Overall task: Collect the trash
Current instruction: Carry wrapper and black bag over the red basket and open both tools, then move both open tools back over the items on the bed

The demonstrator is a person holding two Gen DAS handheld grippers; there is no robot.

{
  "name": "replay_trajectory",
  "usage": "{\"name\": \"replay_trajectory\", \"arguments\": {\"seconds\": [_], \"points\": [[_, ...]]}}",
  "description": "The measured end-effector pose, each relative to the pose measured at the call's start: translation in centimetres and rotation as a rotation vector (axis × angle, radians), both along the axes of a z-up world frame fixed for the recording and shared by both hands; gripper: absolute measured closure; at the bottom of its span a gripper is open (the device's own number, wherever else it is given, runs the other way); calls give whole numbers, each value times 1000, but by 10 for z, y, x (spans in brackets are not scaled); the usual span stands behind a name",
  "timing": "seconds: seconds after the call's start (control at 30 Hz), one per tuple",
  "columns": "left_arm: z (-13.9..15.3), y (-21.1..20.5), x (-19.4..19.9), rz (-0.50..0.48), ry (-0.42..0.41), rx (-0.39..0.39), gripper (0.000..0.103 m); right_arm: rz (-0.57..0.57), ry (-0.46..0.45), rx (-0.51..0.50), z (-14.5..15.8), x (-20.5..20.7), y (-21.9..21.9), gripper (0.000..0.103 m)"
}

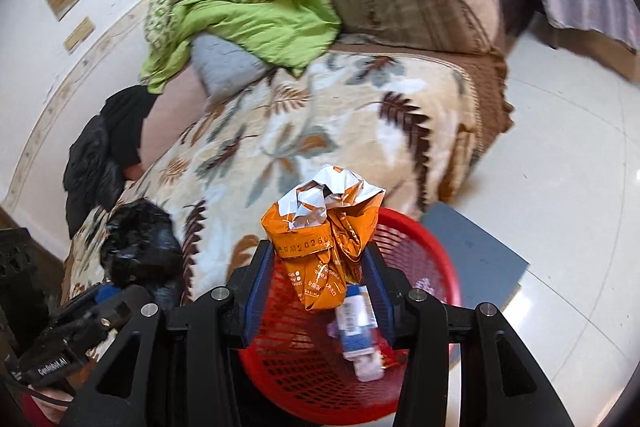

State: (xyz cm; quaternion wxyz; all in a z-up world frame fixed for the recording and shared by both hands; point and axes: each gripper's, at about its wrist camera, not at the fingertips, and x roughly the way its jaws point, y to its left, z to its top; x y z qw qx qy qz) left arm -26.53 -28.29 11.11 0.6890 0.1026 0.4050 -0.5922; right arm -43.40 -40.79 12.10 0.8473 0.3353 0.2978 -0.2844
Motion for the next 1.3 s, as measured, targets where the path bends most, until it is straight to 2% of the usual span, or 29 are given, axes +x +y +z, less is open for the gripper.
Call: {"name": "replay_trajectory", "arguments": {"seconds": [0.07,0.2,0.4,0.6,0.8,0.93,1.03,1.23,1.3], "points": [[-5,-10,-4,-17,16,17,40,-16,5,0,-2,-3,-5,50],[-4,-9,-6,-9,17,20,36,-40,-3,-11,1,-7,-10,47],[3,22,16,81,11,3,35,5,-35,-6,4,13,-4,47],[6,65,46,203,-14,-3,35,119,-46,-11,10,57,20,47],[10,121,86,360,-52,-10,35,294,-34,-46,16,120,61,43],[4,168,125,514,-53,-8,35,417,-21,-50,15,173,90,41],[-5,202,153,633,-47,-5,35,497,-7,-38,10,214,113,40],[-38,276,208,918,-59,48,35,626,55,-29,-6,308,162,39],[-48,292,217,964,-52,53,35,646,75,-40,-13,338,175,39]]}}
